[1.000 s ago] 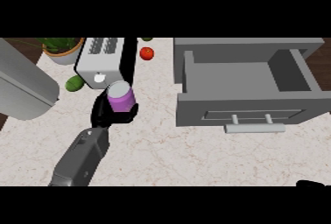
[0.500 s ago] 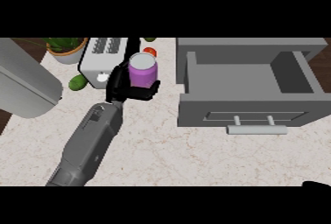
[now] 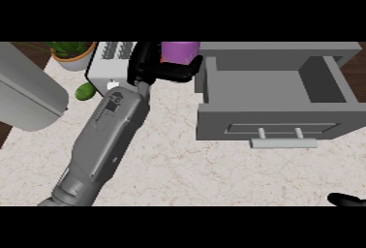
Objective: Pick up the can, place it into the drawer and close the drawer
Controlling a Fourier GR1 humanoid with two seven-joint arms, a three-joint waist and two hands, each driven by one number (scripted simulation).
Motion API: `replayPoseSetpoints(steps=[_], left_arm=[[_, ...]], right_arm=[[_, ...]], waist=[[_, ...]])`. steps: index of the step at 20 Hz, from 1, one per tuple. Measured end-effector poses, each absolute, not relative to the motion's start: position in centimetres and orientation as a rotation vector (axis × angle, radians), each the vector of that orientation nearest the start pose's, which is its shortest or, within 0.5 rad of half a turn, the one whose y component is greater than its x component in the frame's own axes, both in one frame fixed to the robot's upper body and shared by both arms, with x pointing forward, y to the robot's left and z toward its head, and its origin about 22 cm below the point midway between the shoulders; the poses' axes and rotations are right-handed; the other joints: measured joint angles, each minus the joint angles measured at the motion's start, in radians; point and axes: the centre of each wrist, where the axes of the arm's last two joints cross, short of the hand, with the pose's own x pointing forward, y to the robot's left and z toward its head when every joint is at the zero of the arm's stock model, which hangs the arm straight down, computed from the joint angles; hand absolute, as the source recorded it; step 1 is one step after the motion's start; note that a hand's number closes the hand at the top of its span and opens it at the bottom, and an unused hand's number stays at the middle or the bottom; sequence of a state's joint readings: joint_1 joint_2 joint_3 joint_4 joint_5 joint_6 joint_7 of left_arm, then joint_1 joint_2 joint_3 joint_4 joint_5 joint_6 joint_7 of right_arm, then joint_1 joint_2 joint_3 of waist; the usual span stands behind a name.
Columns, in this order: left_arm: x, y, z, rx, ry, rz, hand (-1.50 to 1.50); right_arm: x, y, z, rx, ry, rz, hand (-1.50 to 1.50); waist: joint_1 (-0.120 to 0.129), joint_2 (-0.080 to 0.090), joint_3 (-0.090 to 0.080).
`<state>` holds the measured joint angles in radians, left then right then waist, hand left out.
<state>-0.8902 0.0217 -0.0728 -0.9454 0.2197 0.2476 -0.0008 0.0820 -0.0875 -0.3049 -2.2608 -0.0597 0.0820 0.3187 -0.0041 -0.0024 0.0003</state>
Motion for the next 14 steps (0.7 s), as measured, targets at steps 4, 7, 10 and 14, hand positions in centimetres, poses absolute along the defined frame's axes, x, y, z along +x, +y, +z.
replayPoseSetpoints(steps=[4,7,10,14], left_arm=[[40.7,7.5,15.9,-0.168,-1.722,-0.118,1.5],[40.9,5.7,18.8,-0.16,-1.726,-0.139,1.5],[41.2,4.3,20.0,-0.147,-1.72,-0.153,1.5],[41.9,2.5,22.0,-0.126,-1.71,-0.167,1.5]], right_arm=[[16.6,-29.6,15.0,-0.289,-1.874,-0.062,-1.5],[16.7,-30.0,15.5,-0.29,-1.875,-0.071,-1.5],[16.3,-30.2,15.7,-0.287,-1.876,-0.069,-1.5],[16.7,-30.1,15.5,-0.285,-1.883,-0.065,-1.5]], waist=[[-0.003,0.0,0.0],[-0.008,0.001,0.0],[-0.015,0.003,0.0],[-0.024,0.007,0.0]])
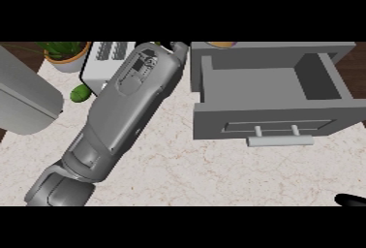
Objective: Pick up the can, place it into the drawer and close the drawer
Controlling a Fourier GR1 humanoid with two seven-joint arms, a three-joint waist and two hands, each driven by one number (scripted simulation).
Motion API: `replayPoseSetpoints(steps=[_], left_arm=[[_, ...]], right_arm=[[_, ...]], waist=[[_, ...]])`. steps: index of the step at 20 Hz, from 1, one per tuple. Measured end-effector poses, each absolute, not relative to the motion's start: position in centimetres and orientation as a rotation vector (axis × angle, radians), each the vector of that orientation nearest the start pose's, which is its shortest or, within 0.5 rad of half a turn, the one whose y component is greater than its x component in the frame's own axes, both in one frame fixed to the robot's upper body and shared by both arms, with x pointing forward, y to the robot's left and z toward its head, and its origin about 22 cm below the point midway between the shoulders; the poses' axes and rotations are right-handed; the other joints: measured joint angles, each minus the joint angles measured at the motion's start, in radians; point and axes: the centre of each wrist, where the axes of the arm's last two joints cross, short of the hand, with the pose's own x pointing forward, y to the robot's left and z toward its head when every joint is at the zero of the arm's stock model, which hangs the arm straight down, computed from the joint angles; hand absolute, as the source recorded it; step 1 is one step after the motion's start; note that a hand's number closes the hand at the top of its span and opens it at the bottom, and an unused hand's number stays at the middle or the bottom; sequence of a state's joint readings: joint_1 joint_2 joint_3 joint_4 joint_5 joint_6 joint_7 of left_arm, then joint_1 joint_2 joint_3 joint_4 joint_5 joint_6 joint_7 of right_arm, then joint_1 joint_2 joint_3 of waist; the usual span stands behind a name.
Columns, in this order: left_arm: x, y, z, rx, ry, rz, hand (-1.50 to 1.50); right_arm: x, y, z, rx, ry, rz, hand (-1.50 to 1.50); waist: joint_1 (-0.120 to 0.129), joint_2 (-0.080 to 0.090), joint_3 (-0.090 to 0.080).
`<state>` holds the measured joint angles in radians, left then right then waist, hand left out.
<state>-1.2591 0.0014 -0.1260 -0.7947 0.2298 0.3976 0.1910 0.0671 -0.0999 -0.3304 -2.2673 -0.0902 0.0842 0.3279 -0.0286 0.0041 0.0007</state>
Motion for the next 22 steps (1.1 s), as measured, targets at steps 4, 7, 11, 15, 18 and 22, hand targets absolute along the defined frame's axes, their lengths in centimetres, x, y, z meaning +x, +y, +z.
replayPoseSetpoints(steps=[4,7,11,15,18,22], left_arm=[[42.1,0.7,23.5,-0.105,-1.703,-0.185,1.5],[42.4,-0.3,24.6,-0.091,-1.696,-0.199,1.5],[42.7,-1.0,24.7,-0.064,-1.684,-0.204,1.5],[42.8,-1.6,24.8,-0.027,-1.676,-0.216,1.5],[42.9,-1.9,24.8,0.014,-1.685,-0.199,-1.5],[43.1,-1.9,24.6,0.066,-1.689,-0.162,-1.5]], right_arm=[[17.3,-30.3,15.6,-0.278,-1.894,-0.061,-1.5],[17.2,-30.1,15.9,-0.272,-1.898,-0.054,-1.5],[17.8,-29.7,16.3,-0.259,-1.905,-0.044,-1.5],[18.3,-29.6,16.6,-0.255,-1.911,-0.036,-1.5],[18.3,-29.6,16.9,-0.244,-1.91,-0.023,-1.5],[18.5,-29.4,17.5,-0.243,-1.91,-0.002,-1.5]], waist=[[-0.009,0.002,0.0],[-0.019,0.005,0.001],[-0.033,0.009,0.001],[-0.043,0.011,0.002],[-0.054,0.013,0.002],[-0.063,0.016,0.002]])
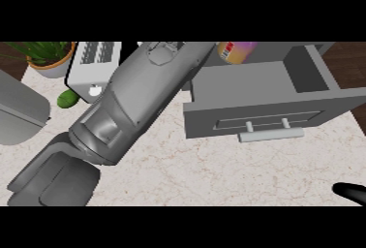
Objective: Pick up the can, place it into the drawer and close the drawer
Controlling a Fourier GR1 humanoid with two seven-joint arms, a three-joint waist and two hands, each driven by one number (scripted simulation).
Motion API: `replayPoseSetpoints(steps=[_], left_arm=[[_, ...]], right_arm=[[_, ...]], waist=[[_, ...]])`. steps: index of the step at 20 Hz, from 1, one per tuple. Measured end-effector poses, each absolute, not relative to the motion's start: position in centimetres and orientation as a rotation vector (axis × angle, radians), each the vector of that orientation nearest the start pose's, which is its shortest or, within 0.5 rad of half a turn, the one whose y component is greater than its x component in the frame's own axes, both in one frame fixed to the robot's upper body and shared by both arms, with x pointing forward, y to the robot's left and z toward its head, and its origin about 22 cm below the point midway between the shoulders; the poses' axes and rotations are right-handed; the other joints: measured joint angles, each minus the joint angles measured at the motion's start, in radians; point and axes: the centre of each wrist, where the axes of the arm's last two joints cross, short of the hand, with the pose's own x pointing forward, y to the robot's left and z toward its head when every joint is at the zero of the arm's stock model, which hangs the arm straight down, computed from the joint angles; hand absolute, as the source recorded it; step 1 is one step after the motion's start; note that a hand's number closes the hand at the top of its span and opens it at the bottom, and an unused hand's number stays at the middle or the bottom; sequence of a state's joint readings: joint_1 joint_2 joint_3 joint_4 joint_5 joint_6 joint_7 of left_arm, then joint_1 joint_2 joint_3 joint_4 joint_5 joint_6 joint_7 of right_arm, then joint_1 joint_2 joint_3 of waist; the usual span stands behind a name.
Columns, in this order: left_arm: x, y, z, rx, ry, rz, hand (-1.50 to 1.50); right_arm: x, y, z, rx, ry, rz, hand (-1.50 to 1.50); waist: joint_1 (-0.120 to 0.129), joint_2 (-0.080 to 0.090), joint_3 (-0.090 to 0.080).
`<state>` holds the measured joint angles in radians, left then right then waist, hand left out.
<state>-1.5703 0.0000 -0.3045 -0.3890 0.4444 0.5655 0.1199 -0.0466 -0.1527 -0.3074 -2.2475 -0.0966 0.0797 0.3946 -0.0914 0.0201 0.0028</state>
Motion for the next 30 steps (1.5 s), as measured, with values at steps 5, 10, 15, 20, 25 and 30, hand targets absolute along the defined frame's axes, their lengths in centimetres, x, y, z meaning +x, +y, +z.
replayPoseSetpoints(steps=[5,10,15,20,25,30], left_arm=[[43.3,-2.1,24.7,0.119,-1.706,-0.121,-1.5],[43.3,-2.2,24.8,0.135,-1.721,-0.082,-1.5],[43.4,-2.1,25.0,0.104,-1.71,-0.046,-1.5],[43.4,-2.1,25.2,0.065,-1.714,-0.01,-1.5],[43.4,-2.2,25.6,0.044,-1.715,0.016,-1.5],[43.4,-2.4,26.1,0.046,-1.727,0.001,-1.5]], right_arm=[[18.9,-29.4,17.3,-0.247,-1.922,0.011,-1.5],[19.3,-29.0,17.8,-0.3,-1.948,0.104,-1.5],[20.6,-28.5,18.3,-0.382,-1.994,0.235,-1.5],[22.0,-27.6,18.5,-0.504,-1.999,0.402,-1.5],[24.0,-26.4,18.0,-0.642,-1.98,0.558,-1.5],[26.9,-24.8,16.0,-0.746,-1.926,0.695,-1.5]], waist=[[-0.011,0.004,0.001],[-0.015,0.007,0.001],[-0.007,0.011,0.0],[0.005,0.014,0.0],[0.021,0.011,0.0],[0.049,0.007,-0.001]])
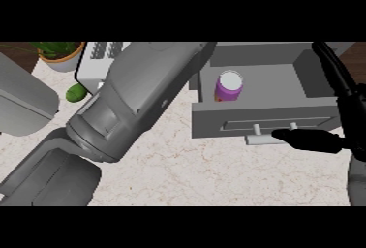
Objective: Pick up the can, place it into the drawer and close the drawer
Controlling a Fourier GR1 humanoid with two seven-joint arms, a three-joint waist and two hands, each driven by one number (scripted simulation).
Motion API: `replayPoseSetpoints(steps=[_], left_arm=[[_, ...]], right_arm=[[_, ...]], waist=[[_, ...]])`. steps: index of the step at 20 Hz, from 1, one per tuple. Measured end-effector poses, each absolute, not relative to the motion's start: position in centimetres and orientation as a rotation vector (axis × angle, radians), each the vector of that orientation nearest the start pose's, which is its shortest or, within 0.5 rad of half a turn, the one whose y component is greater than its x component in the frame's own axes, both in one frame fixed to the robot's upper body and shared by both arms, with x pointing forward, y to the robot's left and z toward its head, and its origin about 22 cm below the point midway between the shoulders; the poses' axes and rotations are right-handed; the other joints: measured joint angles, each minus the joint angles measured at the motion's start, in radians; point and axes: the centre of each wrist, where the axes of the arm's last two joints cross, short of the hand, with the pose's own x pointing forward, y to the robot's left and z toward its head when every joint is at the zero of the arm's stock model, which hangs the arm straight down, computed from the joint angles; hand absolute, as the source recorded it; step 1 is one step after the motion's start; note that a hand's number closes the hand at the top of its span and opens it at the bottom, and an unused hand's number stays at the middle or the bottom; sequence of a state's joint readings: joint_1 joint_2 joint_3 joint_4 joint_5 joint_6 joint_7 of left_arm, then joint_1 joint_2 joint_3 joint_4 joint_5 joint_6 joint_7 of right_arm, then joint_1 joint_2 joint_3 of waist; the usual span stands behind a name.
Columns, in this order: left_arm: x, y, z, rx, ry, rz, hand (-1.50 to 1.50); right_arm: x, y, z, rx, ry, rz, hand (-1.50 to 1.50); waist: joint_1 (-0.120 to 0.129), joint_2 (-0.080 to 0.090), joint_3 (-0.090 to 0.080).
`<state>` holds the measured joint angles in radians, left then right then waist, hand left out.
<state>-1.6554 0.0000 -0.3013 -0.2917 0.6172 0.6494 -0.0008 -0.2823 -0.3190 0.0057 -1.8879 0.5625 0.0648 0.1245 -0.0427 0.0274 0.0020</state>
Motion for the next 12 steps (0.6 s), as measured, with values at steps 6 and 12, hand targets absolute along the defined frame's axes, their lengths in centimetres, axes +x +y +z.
replayPoseSetpoints(steps=[6,12], left_arm=[[43.7,-2.0,25.9,0.061,-1.73,-0.02,-1.5],[44.0,-1.1,25.8,0.044,-1.719,-0.016,-1.5]], right_arm=[[30.3,-23.3,13.1,-0.864,-1.852,0.834,-1.5],[33.5,-21.2,9.9,-0.947,-1.801,0.93,-1.5]], waist=[[0.028,-0.008,-0.001],[0.047,-0.015,-0.001]])
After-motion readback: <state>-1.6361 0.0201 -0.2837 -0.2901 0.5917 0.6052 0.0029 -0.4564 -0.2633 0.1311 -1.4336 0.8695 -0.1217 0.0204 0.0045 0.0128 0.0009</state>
